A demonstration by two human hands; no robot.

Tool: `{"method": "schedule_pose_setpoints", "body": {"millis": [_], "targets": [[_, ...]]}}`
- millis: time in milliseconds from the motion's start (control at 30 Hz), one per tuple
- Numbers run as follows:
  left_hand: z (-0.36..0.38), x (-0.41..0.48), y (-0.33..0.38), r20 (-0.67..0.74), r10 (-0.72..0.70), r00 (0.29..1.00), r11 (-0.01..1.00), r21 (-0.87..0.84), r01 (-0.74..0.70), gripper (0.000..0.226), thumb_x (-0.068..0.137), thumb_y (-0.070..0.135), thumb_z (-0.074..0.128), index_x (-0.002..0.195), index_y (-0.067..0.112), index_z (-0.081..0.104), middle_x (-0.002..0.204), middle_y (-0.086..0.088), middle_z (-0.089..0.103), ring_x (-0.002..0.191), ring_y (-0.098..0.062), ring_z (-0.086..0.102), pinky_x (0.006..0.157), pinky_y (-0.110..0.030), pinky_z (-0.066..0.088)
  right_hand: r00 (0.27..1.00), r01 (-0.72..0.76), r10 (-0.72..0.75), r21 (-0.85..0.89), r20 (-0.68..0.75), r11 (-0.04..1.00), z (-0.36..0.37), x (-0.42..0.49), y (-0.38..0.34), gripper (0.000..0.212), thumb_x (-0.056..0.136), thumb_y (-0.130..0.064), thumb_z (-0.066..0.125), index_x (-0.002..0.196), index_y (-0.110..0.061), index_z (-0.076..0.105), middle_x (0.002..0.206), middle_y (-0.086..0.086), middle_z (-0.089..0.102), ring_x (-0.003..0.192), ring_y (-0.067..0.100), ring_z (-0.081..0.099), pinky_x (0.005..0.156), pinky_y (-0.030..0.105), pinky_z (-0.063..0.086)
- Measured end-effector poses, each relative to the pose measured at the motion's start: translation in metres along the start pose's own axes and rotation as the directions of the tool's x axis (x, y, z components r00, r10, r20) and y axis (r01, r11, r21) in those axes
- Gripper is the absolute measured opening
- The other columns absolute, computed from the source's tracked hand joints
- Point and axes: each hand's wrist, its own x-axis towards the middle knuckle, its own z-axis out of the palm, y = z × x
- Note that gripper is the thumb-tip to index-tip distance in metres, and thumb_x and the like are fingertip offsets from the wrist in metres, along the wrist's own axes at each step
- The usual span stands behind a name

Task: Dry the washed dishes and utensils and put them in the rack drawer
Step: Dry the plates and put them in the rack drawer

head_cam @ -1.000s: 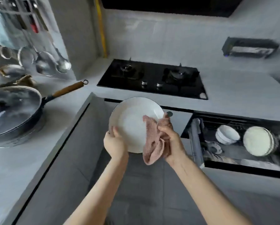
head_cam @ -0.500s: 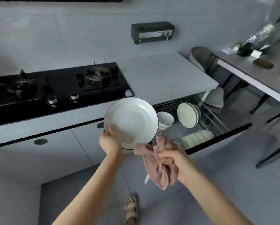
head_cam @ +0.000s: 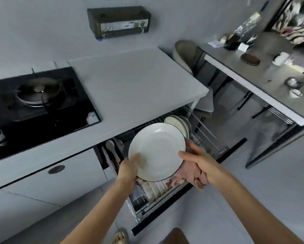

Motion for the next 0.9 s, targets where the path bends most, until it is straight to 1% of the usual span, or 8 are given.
{"method": "schedule_pose_setpoints", "body": {"millis": [67,167,333,433,533,600,700,900], "targets": [[0.025,0.011,0.004,0.123,-0.057,0.991,0.998,-0.017,0.059,0.028,0.098,0.026,0.048,0.119,0.009,0.056,0.09,-0.003,0.063,0.076,-0.02,0.058,0.054,-0.028,0.053,0.999,-0.028,0.027,-0.046,-0.043,0.999,-0.032,0.011,-0.008,0.068,0.073,-0.009,0.077,0.132,-0.031,0.05,0.116,0.004,0.069,0.113,0.022,0.062,0.103,0.043,0.043],[0.068,0.032,0.007,0.253,-0.114,0.961,0.993,0.035,0.109,0.019,0.097,0.023,0.05,0.113,0.015,0.055,0.101,-0.006,0.065,0.09,-0.026,0.064,0.076,-0.045,0.058,0.995,-0.076,0.067,-0.11,-0.078,0.991,-0.085,0.034,-0.016,0.072,0.072,-0.004,0.074,0.132,-0.035,0.05,0.116,0.006,0.069,0.11,0.024,0.064,0.103,0.048,0.043],[0.157,0.067,0.006,0.34,-0.187,0.922,0.959,0.265,0.097,0.02,0.094,0.035,0.053,0.105,0.019,0.057,0.1,-0.009,0.068,0.079,-0.025,0.069,0.067,-0.033,0.06,0.991,-0.092,0.057,-0.303,-0.123,0.949,-0.183,0.086,-0.033,0.063,0.08,0.006,0.058,0.13,-0.031,0.054,0.11,-0.006,0.07,0.105,0.012,0.064,0.097,0.035,0.048],[0.218,0.087,0.005,0.292,-0.281,0.914,0.939,0.28,0.2,0.025,0.096,0.034,0.051,0.106,0.012,0.055,0.092,-0.01,0.065,0.077,-0.023,0.066,0.068,-0.033,0.06,0.985,-0.14,0.082,-0.427,-0.152,0.893,-0.236,0.12,-0.049,0.056,0.079,0.005,0.053,0.119,-0.033,0.059,0.103,-0.006,0.069,0.098,0.007,0.061,0.083,0.023,0.049],[0.259,0.106,0.007,0.215,-0.331,0.919,0.929,0.243,0.278,0.027,0.097,0.027,0.05,0.107,0.002,0.055,0.087,-0.013,0.062,0.075,-0.024,0.063,0.068,-0.035,0.059,0.981,-0.175,0.1,-0.541,-0.166,0.823,-0.281,0.157,-0.054,0.06,0.074,0.001,0.051,0.12,-0.037,0.06,0.103,0.002,0.07,0.094,0.023,0.062,0.09,0.041,0.05],[0.27,0.116,0.009,0.132,-0.337,0.932,0.933,0.184,0.311,0.024,0.097,0.022,0.05,0.102,0.0,0.056,0.085,-0.014,0.061,0.072,-0.024,0.061,0.062,-0.034,0.058,0.983,-0.17,0.082,-0.634,-0.166,0.755,-0.305,0.181,-0.055,0.065,0.073,-0.004,0.053,0.126,-0.042,0.056,0.097,-0.006,0.07,0.086,0.021,0.061,0.084,0.042,0.052],[0.268,0.124,0.007,0.007,-0.364,0.932,0.927,0.102,0.361,0.019,0.097,0.018,0.049,0.092,0.001,0.056,0.083,-0.014,0.061,0.071,-0.025,0.061,0.057,-0.033,0.058,0.991,-0.123,0.024,-0.798,-0.134,0.589,-0.325,0.21,-0.058,0.066,0.075,-0.015,0.055,0.13,-0.051,0.046,0.095,-0.02,0.066,0.092,0.014,0.062,0.082,0.037,0.052],[0.248,0.133,0.006,-0.128,-0.389,0.912,0.917,0.039,0.396,0.018,0.097,0.016,0.049,0.096,0.0,0.059,0.09,-0.018,0.065,0.076,-0.028,0.063,0.062,-0.036,0.059,0.993,-0.06,-0.086,-0.973,-0.081,0.224,-0.337,0.267,-0.048,0.06,0.077,-0.015,0.053,0.13,-0.042,0.044,0.072,-0.008,0.06,0.072,0.022,0.058,0.062,0.03,0.046]]}}
